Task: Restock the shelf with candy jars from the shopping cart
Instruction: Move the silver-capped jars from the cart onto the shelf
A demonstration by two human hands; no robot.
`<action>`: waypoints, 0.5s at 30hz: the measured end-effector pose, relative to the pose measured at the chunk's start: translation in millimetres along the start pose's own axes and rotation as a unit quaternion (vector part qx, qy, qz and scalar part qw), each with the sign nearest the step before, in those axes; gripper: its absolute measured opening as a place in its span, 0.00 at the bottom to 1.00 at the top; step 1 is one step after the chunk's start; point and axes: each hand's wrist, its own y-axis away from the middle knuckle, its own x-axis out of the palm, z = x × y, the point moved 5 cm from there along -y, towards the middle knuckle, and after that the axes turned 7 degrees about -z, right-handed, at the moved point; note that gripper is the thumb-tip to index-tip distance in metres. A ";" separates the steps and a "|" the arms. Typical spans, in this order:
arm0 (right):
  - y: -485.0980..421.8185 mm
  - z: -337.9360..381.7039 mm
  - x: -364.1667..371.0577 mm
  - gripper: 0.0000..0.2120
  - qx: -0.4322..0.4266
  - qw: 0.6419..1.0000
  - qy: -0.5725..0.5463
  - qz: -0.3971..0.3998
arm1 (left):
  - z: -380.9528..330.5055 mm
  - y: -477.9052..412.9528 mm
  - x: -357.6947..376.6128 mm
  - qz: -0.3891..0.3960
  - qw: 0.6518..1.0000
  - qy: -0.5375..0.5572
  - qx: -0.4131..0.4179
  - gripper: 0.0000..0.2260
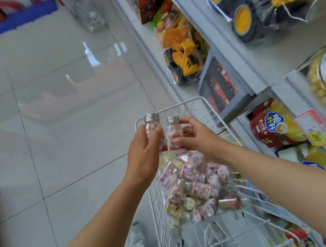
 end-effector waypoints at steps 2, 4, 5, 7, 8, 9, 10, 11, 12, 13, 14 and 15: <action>13.3 32.1 -12.6 0.27 -0.047 0.998 -0.009 -0.026 | -28.5 -7.4 8.2 0.020 0.999 0.011 0.030 0.09; 29.4 62.0 -25.0 0.25 -0.088 0.994 -0.014 -0.057 | -57.5 -12.1 14.7 0.041 0.997 0.028 0.057 0.09; 38.7 76.4 -31.8 0.23 -0.106 0.991 -0.021 -0.078 | -73.0 -14.1 18.0 0.053 0.995 0.032 0.076 0.08; 60.3 102.3 -45.7 0.22 -0.140 0.981 -0.039 -0.129 | -108.6 -12.9 24.6 0.085 0.989 0.039 0.115 0.08; 71.9 112.3 -52.0 0.22 -0.156 0.974 -0.045 -0.156 | -125.0 -11.1 27.2 0.104 0.985 0.046 0.130 0.08; 84.9 121.8 -57.0 0.21 -0.170 0.967 -0.050 -0.182 | -140.4 -8.8 29.7 0.127 0.979 0.054 0.148 0.08; 99.1 130.5 -61.6 0.21 -0.178 0.960 -0.055 -0.208 | -155.7 -5.4 32.1 0.151 0.972 0.061 0.167 0.10; 113.5 138.6 -65.9 0.21 -0.186 0.953 -0.059 -0.234 | -171.7 -1.1 33.8 0.176 0.965 0.064 0.185 0.12; 128.3 146.3 -70.1 0.21 -0.193 0.944 -0.065 -0.260 | -187.2 3.6 36.0 0.202 0.956 0.066 0.203 0.15; 144.5 155.3 -74.1 0.21 -0.206 0.933 -0.071 -0.285 | -203.0 9.4 38.2 0.226 0.947 0.069 0.219 0.16; 160.7 164.1 -78.6 0.20 -0.221 0.922 -0.078 -0.309 | -217.9 15.3 41.0 0.245 0.937 0.073 0.237 0.16; 178.0 173.4 -82.8 0.19 -0.236 0.909 -0.086 -0.332 | -233.1 22.2 44.1 0.261 0.927 0.072 0.258 0.14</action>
